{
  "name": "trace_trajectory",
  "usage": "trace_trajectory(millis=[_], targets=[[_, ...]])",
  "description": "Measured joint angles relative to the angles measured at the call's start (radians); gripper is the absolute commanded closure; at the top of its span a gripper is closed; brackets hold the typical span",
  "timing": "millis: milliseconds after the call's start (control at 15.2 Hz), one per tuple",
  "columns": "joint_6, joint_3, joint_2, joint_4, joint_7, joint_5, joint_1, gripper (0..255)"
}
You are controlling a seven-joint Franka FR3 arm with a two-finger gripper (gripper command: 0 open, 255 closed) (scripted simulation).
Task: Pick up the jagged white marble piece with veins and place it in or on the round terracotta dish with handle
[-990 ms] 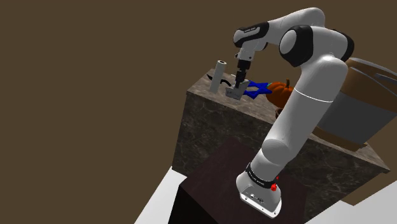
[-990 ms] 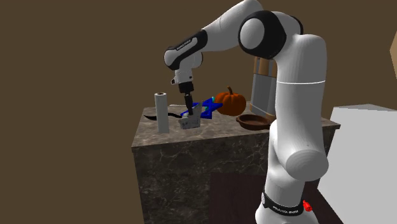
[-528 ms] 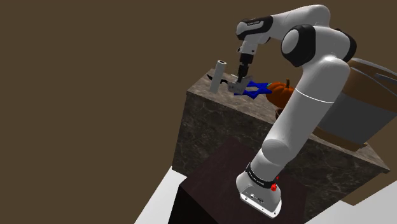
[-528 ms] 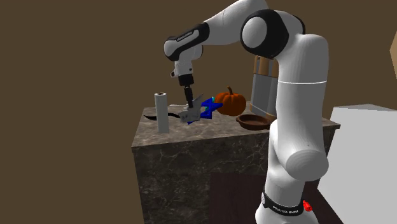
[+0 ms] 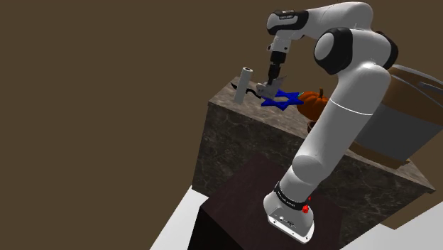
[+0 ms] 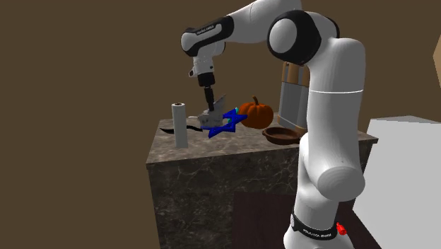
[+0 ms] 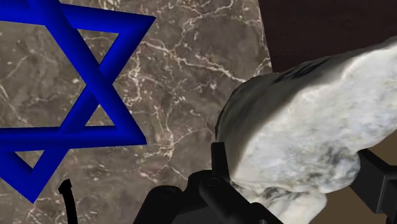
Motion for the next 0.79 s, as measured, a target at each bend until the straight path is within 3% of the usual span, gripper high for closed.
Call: trace_trajectory(millis=[198,792], targets=[[-0.022,-0.004,-0.008,0.015,-0.008,-0.007,-0.004,255],[-0.009,-0.065,-0.193,-0.136,-0.105,-0.156,-0.066,255]])
